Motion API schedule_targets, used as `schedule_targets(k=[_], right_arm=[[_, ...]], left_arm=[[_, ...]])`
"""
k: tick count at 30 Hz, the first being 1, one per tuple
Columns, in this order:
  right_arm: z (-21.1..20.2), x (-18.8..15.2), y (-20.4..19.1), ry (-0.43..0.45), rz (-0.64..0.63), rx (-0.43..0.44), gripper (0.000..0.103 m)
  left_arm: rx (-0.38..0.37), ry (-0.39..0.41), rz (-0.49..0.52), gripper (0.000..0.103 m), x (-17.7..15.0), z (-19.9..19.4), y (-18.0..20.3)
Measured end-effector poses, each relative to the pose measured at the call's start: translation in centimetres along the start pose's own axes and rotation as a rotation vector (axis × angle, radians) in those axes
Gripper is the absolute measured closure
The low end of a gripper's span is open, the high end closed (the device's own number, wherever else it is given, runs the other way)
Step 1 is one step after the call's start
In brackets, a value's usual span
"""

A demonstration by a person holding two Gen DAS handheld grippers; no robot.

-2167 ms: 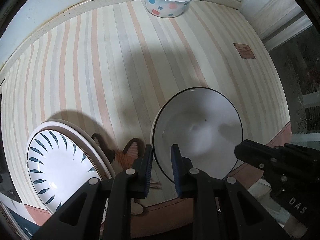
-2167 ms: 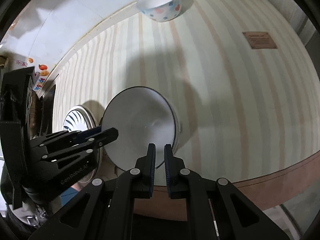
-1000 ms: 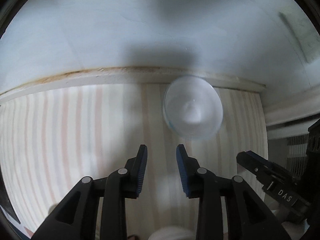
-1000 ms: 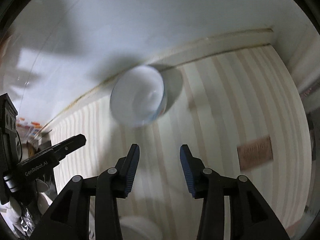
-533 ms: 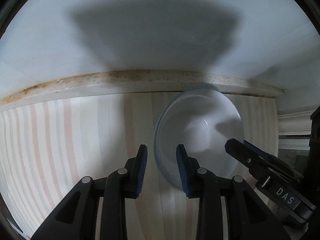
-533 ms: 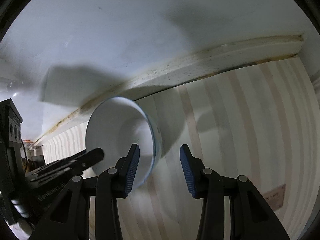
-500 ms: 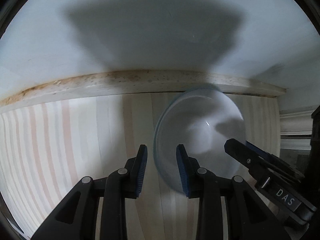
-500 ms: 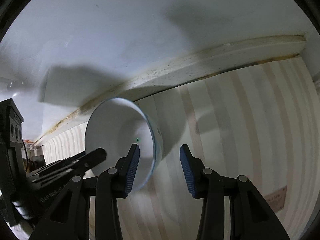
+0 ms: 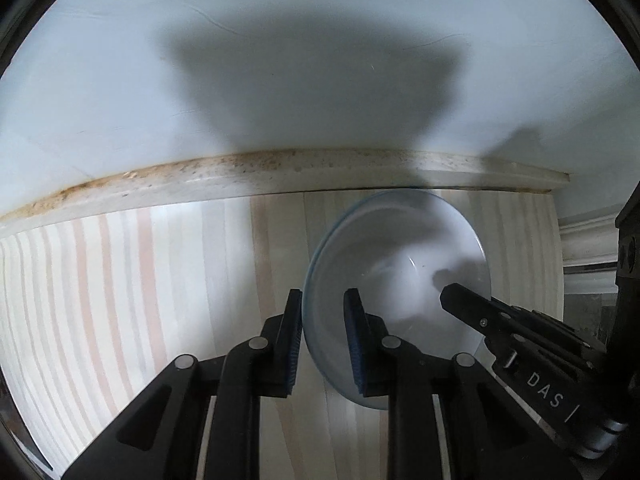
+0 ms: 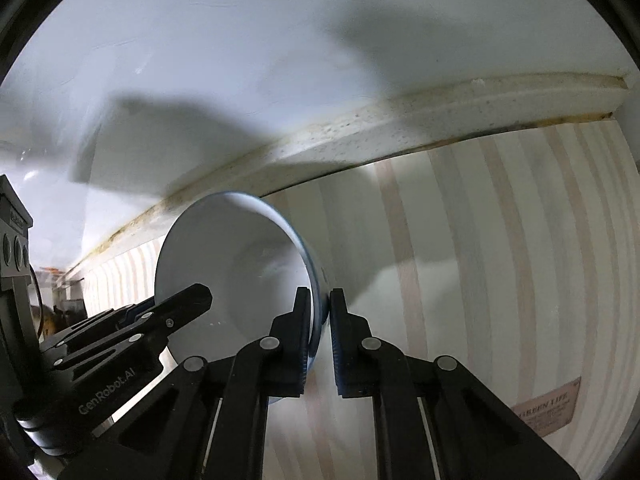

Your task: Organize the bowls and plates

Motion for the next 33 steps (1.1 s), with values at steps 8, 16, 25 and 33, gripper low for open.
schedule_targets(k=[8,16,25,33], right_arm=[[-3.5,-3.4,-2.0,0.030,-0.036,0.008,0.092],[-9.1,-8.9,-3.5,0.074,-0.066,0.018,0.092],[-15.1,-17.0,-4.9,0.110,-0.073,0.034,0.092],[-14.6,-24.3,-4.7,0.063,-0.061,0.022,0.092]], left_arm=[[-0.007,0.038,0.043,0.085,-3.0,-4.2,0.5],[-0.027,0.098,0.082,0.085,-6.7,-9.8,1.3],[-0.023,0.108,0.130,0.085,-14.3,-13.4,0.5],[-0.020,0.055,0.144,0.085,-19.3,-12.1,-0.6]])
Point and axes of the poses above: each gripper's, at about its wrist camera, not at the fingertips, and z roughly the way its jaws point, y to its right, x to its top, the point moved 6 cm from there along z, roughly the way its jaws point, and after that the axes turned 2 degrees about -z, right-handed, at the moved point
